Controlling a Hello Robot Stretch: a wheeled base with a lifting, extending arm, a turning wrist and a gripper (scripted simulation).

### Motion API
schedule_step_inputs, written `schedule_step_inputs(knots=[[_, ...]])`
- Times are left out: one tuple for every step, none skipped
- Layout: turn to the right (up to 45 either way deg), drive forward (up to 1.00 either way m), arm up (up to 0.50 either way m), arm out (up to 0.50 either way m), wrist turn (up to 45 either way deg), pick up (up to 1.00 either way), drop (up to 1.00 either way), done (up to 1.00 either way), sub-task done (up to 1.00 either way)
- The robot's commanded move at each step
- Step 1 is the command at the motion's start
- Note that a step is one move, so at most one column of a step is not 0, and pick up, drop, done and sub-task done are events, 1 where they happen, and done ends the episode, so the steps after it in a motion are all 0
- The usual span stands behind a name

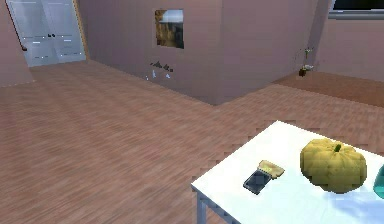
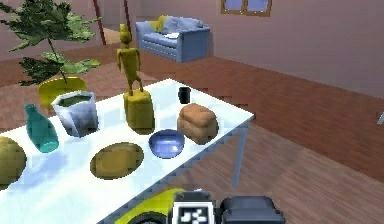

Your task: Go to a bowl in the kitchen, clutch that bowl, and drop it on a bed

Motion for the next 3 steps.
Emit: schedule_step_inputs(knots=[[0.0,0.0,0.0,0.42,0.0,0.0,0.0,0.0,0.0],[0.0,0.0,0.0,0.0,45.0,0.0,0.0,0.0,0.0],[0.0,0.0,0.0,0.0,45.0,0.0,0.0,0.0,0.0]])
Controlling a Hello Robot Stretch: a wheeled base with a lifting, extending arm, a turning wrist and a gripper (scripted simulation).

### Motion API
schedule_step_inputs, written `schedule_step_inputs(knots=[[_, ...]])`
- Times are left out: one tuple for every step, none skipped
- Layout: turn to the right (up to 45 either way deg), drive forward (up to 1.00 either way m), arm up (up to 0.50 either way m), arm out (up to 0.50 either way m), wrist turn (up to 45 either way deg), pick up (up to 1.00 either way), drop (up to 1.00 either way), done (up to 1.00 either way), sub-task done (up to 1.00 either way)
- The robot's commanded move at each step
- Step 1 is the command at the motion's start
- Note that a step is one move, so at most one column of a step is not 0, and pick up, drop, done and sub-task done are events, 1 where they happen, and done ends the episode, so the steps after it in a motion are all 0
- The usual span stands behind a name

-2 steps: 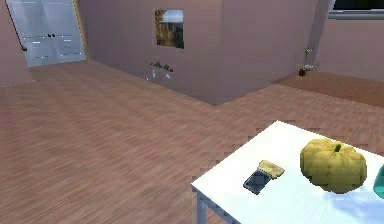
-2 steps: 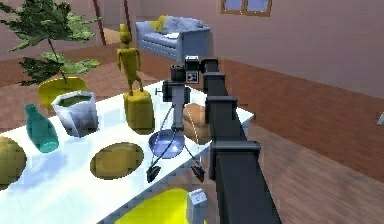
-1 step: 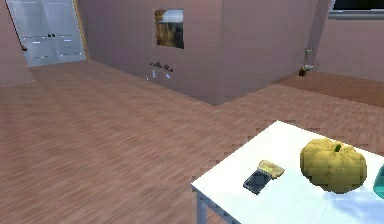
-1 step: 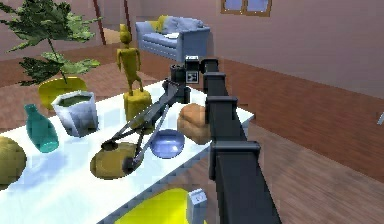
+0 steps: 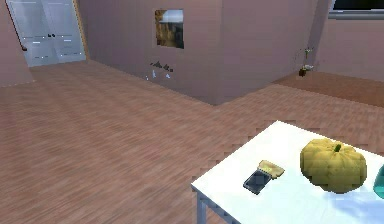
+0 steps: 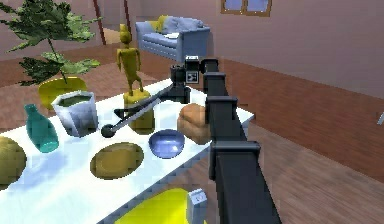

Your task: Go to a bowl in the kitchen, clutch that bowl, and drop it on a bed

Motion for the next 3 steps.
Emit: schedule_step_inputs(knots=[[0.0,0.0,0.0,0.0,45.0,0.0,0.0,0.0,0.0],[0.0,0.0,0.0,0.0,27.0,0.0,0.0,0.0,0.0],[0.0,0.0,-0.3,0.0,0.0,0.0,0.0,0.0,0.0]])
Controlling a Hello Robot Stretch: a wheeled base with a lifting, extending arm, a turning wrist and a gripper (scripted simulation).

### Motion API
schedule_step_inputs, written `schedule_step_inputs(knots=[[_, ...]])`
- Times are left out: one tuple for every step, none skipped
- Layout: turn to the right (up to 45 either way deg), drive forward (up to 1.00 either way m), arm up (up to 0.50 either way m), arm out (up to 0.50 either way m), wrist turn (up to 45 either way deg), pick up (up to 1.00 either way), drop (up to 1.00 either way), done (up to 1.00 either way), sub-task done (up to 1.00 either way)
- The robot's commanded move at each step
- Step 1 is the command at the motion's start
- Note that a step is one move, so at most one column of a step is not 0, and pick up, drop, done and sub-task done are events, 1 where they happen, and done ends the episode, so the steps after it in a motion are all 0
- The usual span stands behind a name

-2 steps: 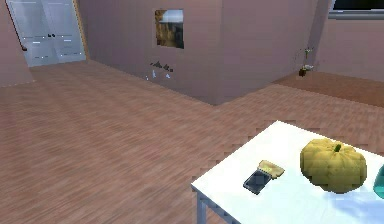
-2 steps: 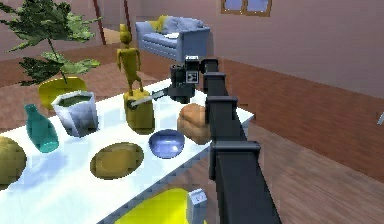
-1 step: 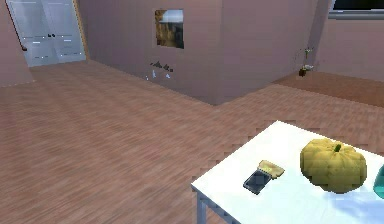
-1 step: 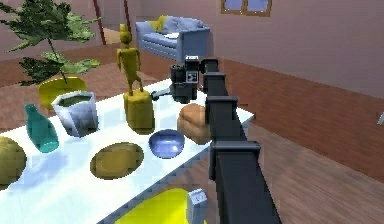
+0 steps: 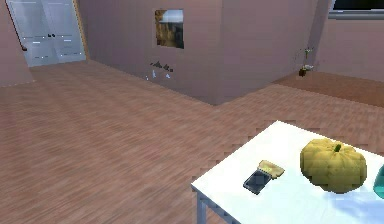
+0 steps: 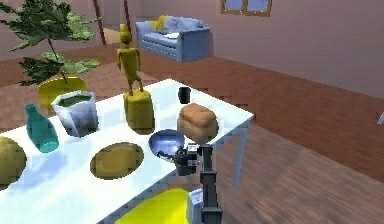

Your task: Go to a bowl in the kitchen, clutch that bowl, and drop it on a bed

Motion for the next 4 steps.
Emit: schedule_step_inputs(knots=[[0.0,0.0,0.0,0.0,0.0,1.0,0.0,0.0,0.0],[0.0,0.0,0.1,0.0,0.0,0.0,0.0,0.0,0.0],[0.0,0.0,0.22,0.0,0.0,0.0,0.0,0.0,0.0],[0.0,0.0,0.0,0.0,-45.0,0.0,0.0,0.0,0.0]])
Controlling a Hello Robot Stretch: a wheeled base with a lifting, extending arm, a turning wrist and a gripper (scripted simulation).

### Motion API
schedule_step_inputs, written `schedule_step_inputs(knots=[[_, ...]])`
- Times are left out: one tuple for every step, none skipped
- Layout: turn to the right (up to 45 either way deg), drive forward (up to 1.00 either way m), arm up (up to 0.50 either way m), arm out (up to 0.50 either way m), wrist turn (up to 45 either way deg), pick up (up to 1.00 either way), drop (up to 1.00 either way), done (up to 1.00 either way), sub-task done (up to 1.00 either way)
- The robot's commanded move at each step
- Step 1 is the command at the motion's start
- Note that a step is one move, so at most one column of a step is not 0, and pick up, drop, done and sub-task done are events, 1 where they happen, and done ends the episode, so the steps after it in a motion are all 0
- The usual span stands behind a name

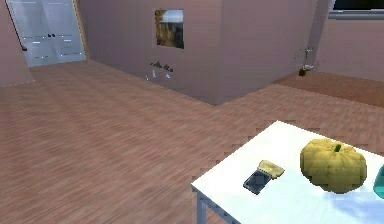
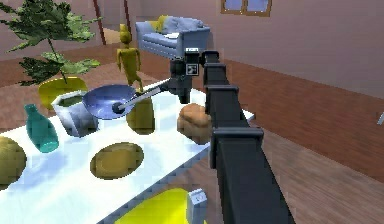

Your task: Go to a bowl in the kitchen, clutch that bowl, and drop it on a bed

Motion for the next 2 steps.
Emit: schedule_step_inputs(knots=[[0.0,0.0,0.0,0.0,-45.0,0.0,0.0,0.0,0.0],[0.0,0.0,0.0,0.0,-21.0,0.0,0.0,0.0,0.0]])
